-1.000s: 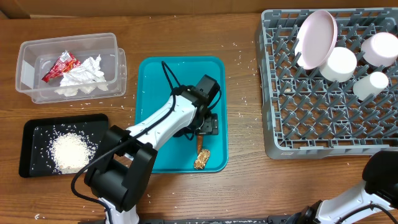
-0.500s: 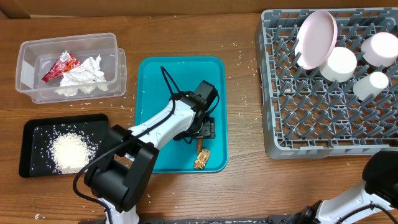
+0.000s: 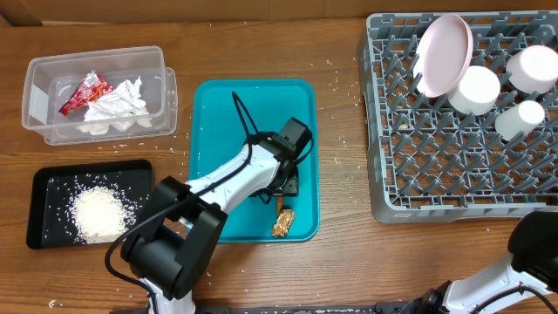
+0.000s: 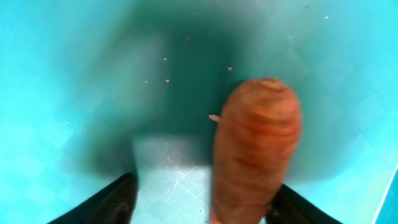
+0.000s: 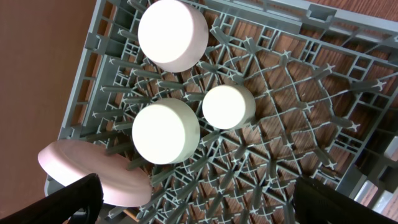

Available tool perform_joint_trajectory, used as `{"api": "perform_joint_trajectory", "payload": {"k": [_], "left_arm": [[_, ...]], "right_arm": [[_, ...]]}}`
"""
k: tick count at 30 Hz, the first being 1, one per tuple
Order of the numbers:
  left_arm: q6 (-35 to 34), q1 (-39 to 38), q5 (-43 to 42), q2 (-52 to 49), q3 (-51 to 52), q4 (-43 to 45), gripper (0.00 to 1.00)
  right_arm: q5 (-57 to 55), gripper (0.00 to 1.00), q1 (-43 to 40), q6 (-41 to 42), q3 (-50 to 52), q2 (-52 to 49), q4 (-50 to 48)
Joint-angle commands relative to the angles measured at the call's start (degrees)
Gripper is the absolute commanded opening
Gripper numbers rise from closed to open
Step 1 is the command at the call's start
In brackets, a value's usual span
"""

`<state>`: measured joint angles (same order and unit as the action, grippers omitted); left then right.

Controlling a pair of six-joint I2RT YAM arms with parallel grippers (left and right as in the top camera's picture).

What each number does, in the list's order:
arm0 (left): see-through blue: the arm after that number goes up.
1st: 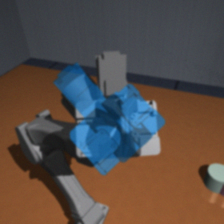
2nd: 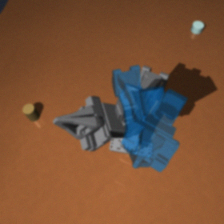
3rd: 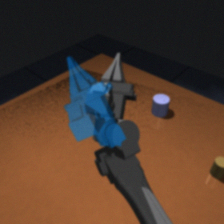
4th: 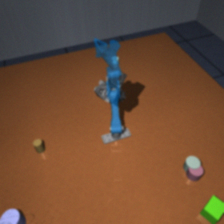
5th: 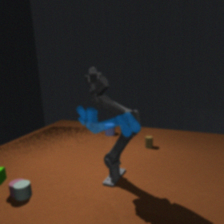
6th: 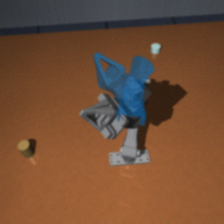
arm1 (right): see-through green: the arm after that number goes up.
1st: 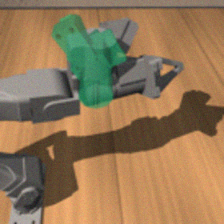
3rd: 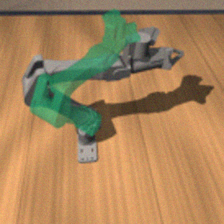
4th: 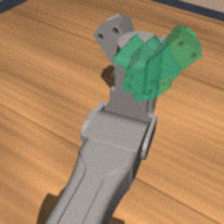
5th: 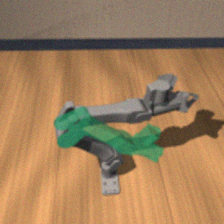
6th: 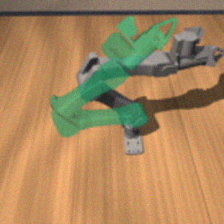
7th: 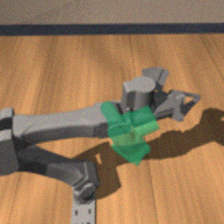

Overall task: Sort waste into correct bins and load items into the dishwasher
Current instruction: 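Carry the brown stick with the left gripper to the black rice tray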

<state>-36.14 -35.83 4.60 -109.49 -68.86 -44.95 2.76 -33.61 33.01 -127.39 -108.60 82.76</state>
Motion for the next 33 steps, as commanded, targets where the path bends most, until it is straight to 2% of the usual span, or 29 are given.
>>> {"api": "perform_joint_trajectory", "payload": {"k": [1, 4, 10, 16, 20, 26, 28, 32, 33], "left_arm": [[-0.1, -0.4, 3.0, 0.0, 0.9, 0.0, 0.58], [-0.2, -0.4, 2.2, 0.0, 0.9, 0.0, 0.53], [-0.3, -0.4, 1.4, 0.0, 0.9, 0.0, 0.33], [-1.9, 0.4, 1.3, 0.0, -0.1, -1.7, 0.22], [-4.2, 1.9, 1.3, 0.0, -2.9, -5.6, 0.20], [-3.4, 7.5, 1.7, 0.0, -9.8, -13.7, 0.19], [-3.2, 10.8, 2.0, 0.0, -12.9, -17.5, 0.15], [-2.6, 17.6, 2.0, 0.0, -17.9, -22.8, 0.15], [-2.4, 21.3, 2.0, 0.0, -20.4, -25.2, 0.14]], "right_arm": [[0.3, 1.00, 0.1, 0.2, -0.2, 0.2, -0.1], [0.3, 1.00, 0.1, 0.2, -0.2, 0.2, -0.1], [0.3, 1.00, 0.1, 0.2, -0.2, 0.3, -0.1], [0.3, 1.00, 0.1, 0.2, -0.2, 0.3, -0.1], [0.3, 1.00, 0.1, 0.2, -0.2, 0.3, -0.1], [0.3, 1.00, 0.1, 0.2, -0.2, 0.3, -0.1], [0.3, 1.00, 0.1, 0.2, -0.2, 0.3, -0.1], [0.3, 1.00, 0.1, 0.2, -0.2, 0.3, -0.1], [0.3, 1.00, 0.1, 0.2, -0.2, 0.3, -0.1]]}}
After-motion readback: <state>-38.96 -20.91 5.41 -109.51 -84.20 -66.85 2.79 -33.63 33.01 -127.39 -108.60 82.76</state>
